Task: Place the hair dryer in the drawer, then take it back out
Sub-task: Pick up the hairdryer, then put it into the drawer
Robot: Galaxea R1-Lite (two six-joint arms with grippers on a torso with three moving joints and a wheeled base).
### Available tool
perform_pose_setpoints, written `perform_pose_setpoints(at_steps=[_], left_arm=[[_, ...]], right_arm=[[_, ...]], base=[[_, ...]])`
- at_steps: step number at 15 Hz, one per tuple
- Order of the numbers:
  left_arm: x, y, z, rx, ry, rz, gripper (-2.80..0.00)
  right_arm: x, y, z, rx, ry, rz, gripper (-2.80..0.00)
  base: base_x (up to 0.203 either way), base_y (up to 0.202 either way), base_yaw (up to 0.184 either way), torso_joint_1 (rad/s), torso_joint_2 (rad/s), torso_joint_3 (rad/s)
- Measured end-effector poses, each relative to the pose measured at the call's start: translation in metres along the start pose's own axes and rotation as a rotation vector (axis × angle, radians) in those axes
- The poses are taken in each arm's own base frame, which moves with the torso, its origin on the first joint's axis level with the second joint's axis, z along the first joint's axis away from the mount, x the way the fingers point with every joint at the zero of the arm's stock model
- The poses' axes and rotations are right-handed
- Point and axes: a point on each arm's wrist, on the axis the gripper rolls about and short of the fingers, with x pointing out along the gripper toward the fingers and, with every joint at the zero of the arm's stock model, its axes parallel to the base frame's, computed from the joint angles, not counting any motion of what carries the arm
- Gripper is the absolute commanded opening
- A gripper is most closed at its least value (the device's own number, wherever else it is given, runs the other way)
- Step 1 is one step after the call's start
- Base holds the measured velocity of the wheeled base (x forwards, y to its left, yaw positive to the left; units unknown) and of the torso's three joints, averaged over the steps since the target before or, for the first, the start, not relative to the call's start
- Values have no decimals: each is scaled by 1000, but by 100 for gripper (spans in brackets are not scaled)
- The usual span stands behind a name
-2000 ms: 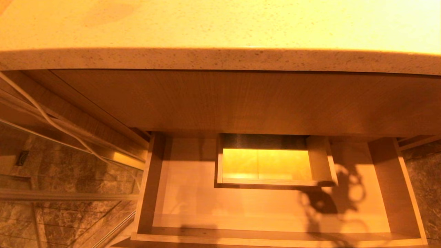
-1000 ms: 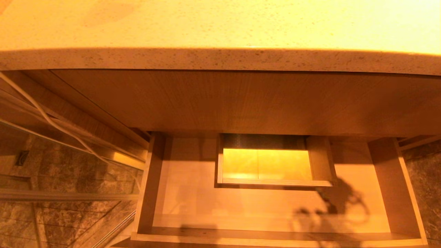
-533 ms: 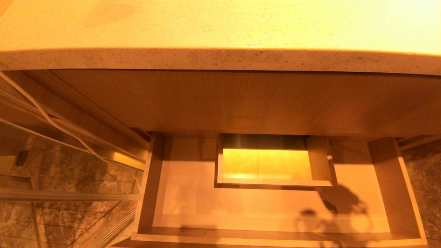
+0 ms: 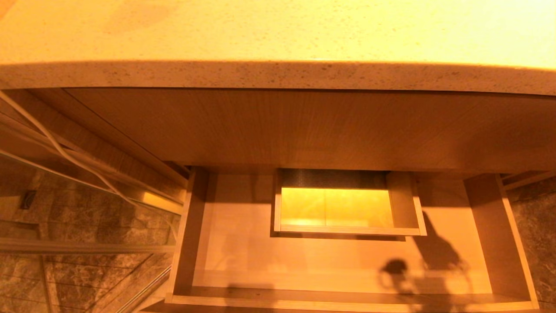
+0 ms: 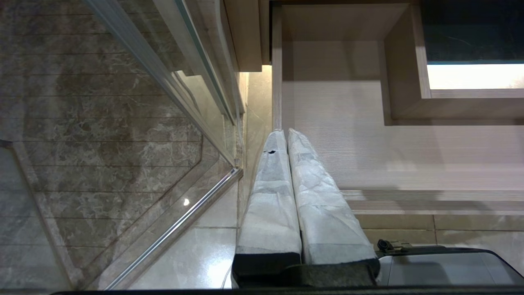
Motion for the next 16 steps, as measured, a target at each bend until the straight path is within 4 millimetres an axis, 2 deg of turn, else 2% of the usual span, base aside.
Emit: perform_pose_setpoints(at_steps=[3,6,11,16], left_arm=[[0,0,0,0,0,0,-280],[0,0,0,0,0,0,-280],[0,0,0,0,0,0,-280],[0,0,0,0,0,1,-280]], right_arm=[[5,18,-16,-13,72,68,-280],[6,27,-24,-15,114,107,-280],[6,56,-51,54,338,285,-280],[13,67,-59,76,453,353,-280]], base=[[0,0,0,0,0,0],[0,0,0,0,0,0],[0,0,0,0,0,0],[0,0,0,0,0,0]])
